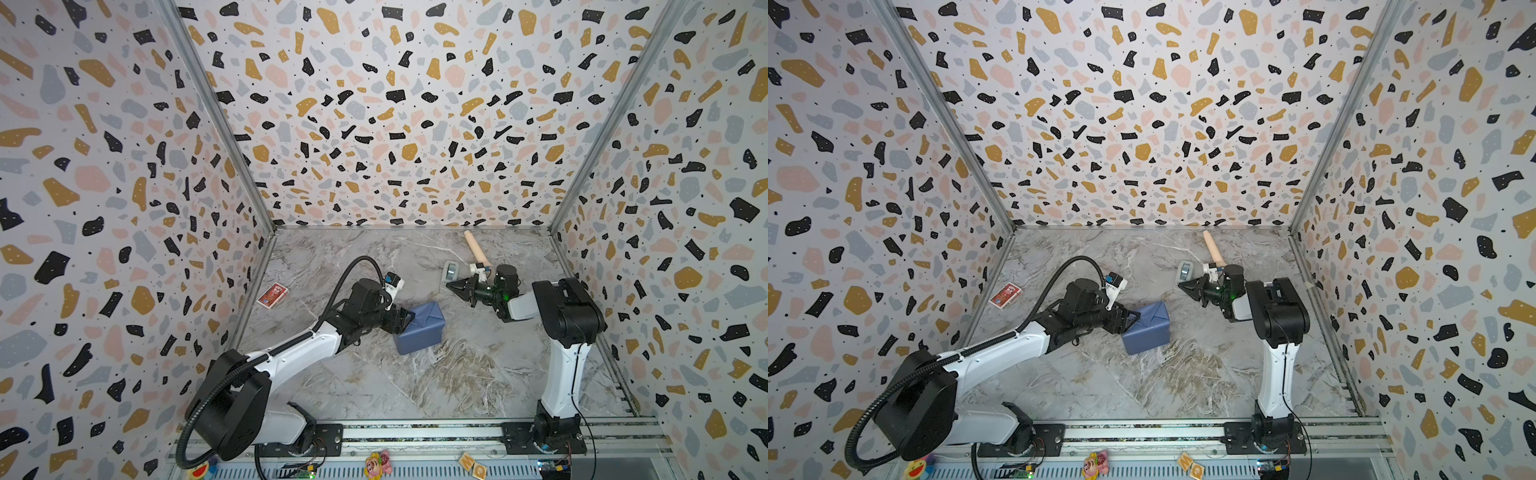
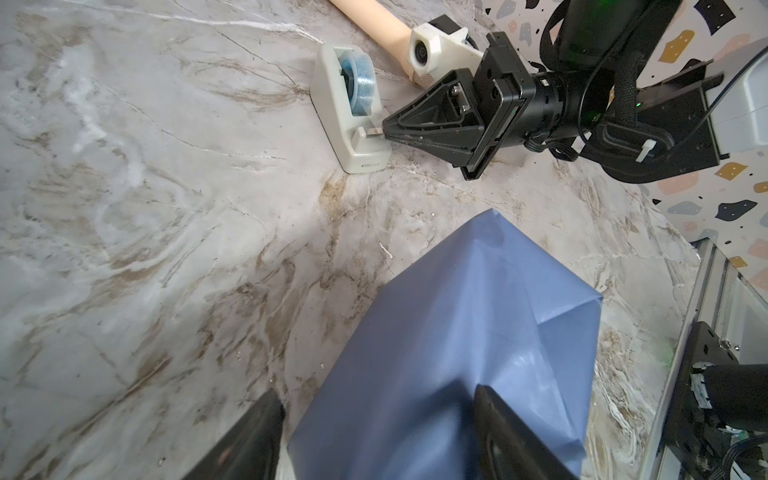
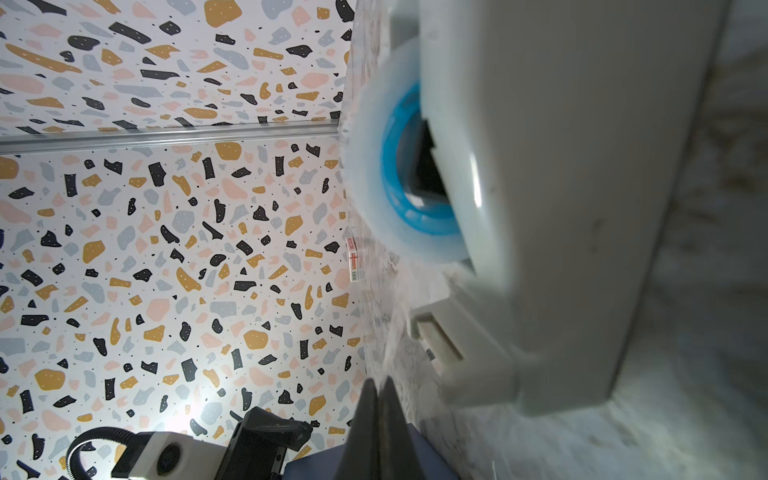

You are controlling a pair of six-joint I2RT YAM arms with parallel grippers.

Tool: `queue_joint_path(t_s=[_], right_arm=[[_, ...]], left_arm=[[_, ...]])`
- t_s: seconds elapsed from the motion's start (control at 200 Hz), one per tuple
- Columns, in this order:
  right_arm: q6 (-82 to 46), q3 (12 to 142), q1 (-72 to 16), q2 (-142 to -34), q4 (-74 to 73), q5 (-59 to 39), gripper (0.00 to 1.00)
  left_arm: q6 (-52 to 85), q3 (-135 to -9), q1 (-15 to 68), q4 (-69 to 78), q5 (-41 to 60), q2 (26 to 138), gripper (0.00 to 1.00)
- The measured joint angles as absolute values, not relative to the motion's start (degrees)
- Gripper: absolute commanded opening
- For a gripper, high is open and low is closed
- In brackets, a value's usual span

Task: Wrap the gift box in paper
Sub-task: 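Pull a strip of tape from the dispenser with the right gripper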

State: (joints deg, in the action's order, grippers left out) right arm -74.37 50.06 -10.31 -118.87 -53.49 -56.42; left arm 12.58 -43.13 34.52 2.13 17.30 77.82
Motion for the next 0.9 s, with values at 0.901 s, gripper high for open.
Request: queue_joint_path(t_s=[0.901], right_arm=[[-59.1,50.3,-11.3,-118.1,-40.4,-48.7,0.0]], left_arm=[[12.6,-43.1,34.5,1.6,17.5,77.5,0.72]])
